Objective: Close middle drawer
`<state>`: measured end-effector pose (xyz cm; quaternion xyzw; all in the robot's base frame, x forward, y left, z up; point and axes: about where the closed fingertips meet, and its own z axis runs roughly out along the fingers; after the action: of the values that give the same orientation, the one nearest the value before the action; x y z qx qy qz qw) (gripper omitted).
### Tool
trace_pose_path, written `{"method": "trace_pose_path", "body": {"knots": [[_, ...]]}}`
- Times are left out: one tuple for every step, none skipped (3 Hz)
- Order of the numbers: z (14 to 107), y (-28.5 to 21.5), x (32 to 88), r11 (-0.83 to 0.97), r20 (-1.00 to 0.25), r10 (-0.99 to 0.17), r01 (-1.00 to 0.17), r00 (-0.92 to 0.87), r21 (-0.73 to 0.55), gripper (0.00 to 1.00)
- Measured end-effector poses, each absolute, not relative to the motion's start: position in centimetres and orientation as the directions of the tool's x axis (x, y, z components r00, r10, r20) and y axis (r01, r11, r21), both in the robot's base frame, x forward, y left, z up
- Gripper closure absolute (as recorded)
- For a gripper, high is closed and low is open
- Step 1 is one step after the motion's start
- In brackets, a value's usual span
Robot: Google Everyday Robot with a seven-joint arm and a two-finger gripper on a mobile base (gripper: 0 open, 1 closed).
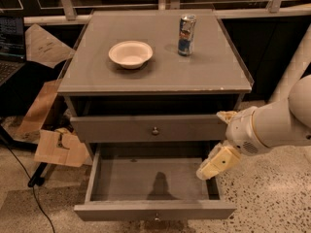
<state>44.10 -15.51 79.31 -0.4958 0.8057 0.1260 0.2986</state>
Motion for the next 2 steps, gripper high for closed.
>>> {"method": "trace_pose_path", "body": {"knots": [[79.15,-15.43,44.11,0.476,-0.605,-0.724,-0.875,-0.332,-0.090,0.00],[79.88,-15.16,43.60,0.464,-0.608,-0.732,-0.878,-0.306,-0.117,0.00]]}}
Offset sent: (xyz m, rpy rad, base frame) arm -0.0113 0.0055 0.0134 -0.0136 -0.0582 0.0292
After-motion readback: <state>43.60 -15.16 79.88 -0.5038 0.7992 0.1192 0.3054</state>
